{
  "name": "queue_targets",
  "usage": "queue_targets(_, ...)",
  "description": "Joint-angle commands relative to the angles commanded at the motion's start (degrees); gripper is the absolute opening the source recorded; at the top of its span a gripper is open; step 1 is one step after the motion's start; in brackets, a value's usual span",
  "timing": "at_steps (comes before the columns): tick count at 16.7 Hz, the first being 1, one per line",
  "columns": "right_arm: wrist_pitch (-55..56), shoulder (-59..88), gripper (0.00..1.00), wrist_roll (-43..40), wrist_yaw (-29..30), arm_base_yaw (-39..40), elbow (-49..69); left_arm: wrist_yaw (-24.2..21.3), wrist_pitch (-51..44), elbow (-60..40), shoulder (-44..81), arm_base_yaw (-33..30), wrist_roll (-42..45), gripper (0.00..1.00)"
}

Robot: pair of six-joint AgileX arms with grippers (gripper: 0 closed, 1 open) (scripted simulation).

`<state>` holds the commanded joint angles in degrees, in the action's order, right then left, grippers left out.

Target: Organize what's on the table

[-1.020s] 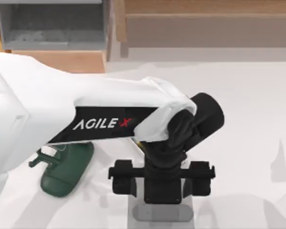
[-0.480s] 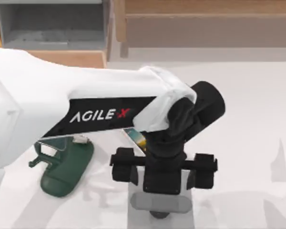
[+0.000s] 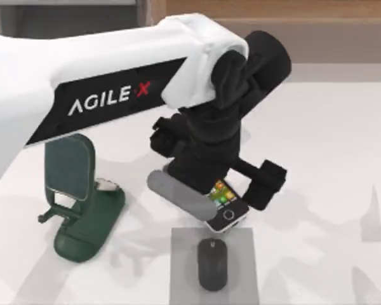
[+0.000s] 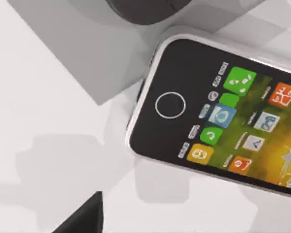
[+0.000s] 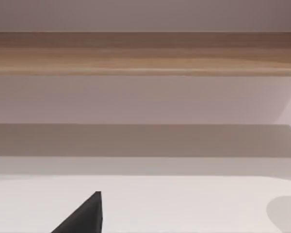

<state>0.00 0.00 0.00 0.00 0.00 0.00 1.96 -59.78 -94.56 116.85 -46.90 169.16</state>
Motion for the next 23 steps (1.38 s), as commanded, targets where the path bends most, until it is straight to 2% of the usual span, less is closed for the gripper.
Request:
queue_targets(11,0.0,0.0,1.0,0.0,0.0,0.0,0.0,0.25,-8.84,-15.38,7.59,5.54,73.0,1.0)
queue_targets(15,0.0,0.0,1.0,0.0,0.0,0.0,0.0,-0.42,-10.84,-17.81,11.22,5.82,95.62,1.0)
queue_targets(19,0.0,0.0,1.0,0.0,0.0,0.0,0.0,-1.11,-11.97,-18.74,14.2,5.47,109.86,1.0)
queue_targets(23,0.0,0.0,1.0,0.0,0.0,0.0,0.0,-1.42,-12.31,-18.88,15.36,5.24,114.48,1.0)
